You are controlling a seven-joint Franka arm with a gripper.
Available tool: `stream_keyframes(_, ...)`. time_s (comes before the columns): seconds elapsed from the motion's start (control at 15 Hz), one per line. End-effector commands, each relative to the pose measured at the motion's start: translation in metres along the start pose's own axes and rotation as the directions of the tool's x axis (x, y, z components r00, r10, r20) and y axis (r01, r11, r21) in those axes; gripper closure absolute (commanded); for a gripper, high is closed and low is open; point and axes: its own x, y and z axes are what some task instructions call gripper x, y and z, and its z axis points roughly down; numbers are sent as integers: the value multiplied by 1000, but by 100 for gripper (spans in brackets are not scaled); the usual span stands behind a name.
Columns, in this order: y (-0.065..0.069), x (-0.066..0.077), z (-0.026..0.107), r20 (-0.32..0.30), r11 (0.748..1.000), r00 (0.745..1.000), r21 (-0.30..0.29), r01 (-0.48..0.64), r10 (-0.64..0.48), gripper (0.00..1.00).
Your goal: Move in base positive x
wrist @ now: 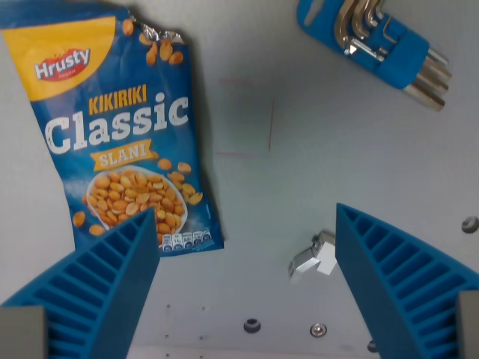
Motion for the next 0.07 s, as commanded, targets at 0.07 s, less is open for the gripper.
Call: stream_keyframes(0.07,7,18,-1,35,1000,999,19,2,-3,0)
